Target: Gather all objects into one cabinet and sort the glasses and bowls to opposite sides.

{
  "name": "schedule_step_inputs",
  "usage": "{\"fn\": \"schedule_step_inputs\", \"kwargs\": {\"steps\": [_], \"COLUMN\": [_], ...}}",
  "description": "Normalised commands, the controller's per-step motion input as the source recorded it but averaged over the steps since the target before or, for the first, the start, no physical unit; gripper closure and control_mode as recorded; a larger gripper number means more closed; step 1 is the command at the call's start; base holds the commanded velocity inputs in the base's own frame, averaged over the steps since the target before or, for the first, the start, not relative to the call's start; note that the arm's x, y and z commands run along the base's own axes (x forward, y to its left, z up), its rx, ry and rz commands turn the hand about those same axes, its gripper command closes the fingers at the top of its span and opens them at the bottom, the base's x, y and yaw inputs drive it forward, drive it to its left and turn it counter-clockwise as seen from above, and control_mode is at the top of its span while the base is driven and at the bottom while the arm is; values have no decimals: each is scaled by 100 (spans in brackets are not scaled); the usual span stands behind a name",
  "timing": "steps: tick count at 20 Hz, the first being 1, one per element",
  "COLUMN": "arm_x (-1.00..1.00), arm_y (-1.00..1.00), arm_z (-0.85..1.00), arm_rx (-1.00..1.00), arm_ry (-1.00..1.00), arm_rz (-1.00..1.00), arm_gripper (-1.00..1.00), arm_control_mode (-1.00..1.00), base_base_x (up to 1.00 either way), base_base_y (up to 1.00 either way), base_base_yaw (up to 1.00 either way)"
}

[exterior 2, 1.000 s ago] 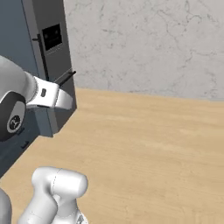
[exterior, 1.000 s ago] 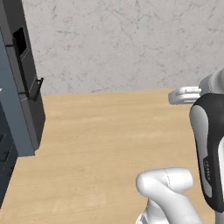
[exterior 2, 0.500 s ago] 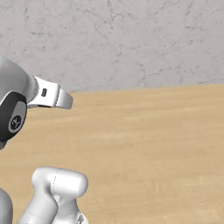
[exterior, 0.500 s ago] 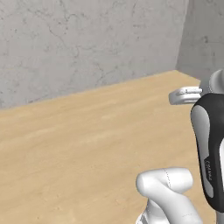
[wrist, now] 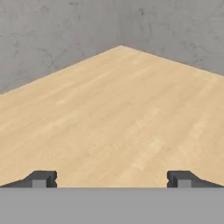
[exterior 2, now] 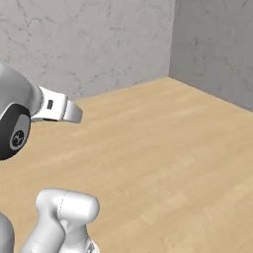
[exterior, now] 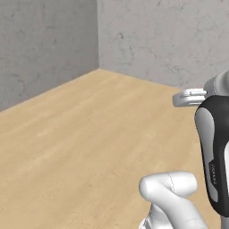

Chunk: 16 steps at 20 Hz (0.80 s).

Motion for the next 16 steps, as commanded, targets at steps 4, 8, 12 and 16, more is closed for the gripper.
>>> {"fn": "schedule_step_inputs", "kwargs": {"steps": [4,8,12,16], "arm_x": [0,0,0,0], "arm_y": [0,0,0,0], "arm_z": [0,0,0,0], "arm_rx": [0,0,0,0], "arm_ry": [0,0,0,0], "arm_rz": [0,0,0,0], "arm_gripper": [-100,-100,-100,-100], "arm_control_mode": [100,100,100,100], "base_base_x": [0,0,0,0], "base_base_y": [-20,-25,-28,-30], "base_base_yaw": [-72,-73,-73,-74]}}
